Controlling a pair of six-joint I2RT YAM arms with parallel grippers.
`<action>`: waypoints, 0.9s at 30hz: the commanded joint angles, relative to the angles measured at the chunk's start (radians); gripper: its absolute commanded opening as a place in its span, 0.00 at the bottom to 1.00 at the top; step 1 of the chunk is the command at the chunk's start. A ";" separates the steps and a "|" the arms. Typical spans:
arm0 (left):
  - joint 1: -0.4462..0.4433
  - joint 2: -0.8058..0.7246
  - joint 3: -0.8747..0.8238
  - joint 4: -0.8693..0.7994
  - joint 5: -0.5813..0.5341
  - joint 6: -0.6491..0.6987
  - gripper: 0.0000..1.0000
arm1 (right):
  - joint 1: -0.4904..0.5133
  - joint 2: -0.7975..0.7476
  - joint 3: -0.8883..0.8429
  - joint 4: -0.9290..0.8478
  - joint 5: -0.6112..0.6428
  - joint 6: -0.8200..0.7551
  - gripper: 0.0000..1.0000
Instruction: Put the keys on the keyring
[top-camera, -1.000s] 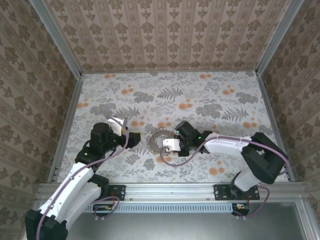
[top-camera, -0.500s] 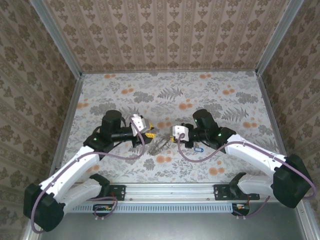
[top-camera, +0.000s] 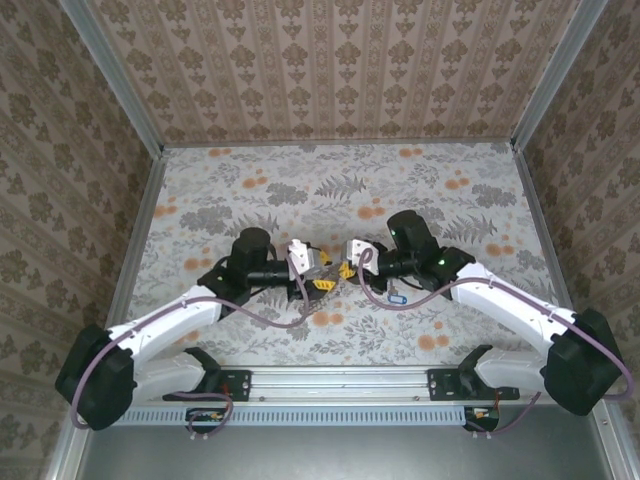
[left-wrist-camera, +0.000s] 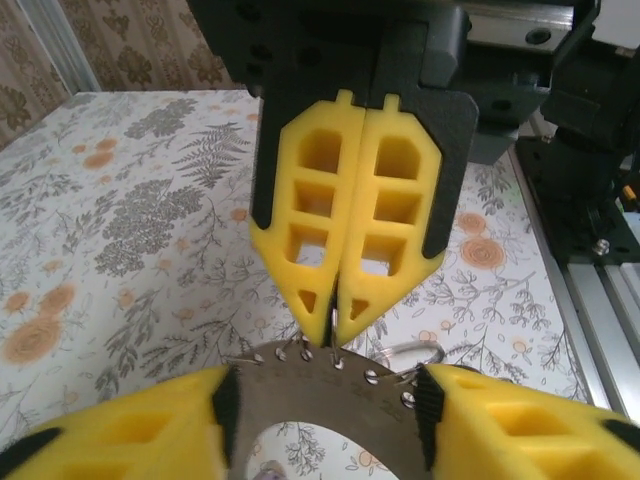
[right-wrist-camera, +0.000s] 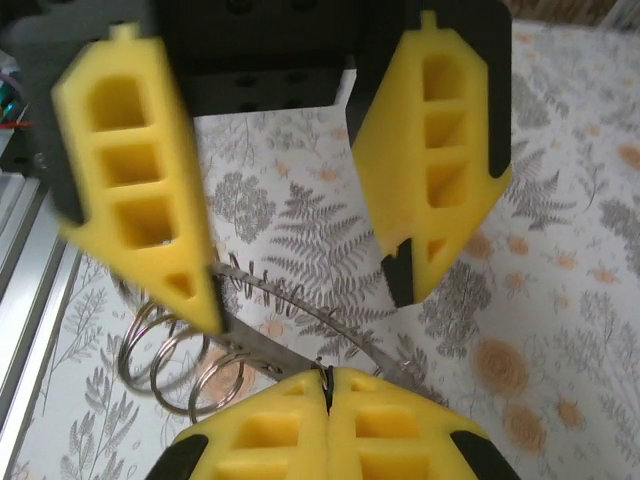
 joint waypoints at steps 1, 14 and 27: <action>-0.021 -0.012 -0.066 0.140 -0.039 -0.112 0.64 | -0.005 0.036 0.084 -0.140 0.083 -0.001 0.00; -0.169 -0.068 -0.134 0.048 -0.456 -0.153 0.76 | -0.005 0.035 0.086 -0.075 0.126 0.302 0.00; -0.202 -0.002 -0.076 0.014 -0.639 -0.044 0.41 | -0.004 0.051 0.146 -0.235 0.073 0.367 0.00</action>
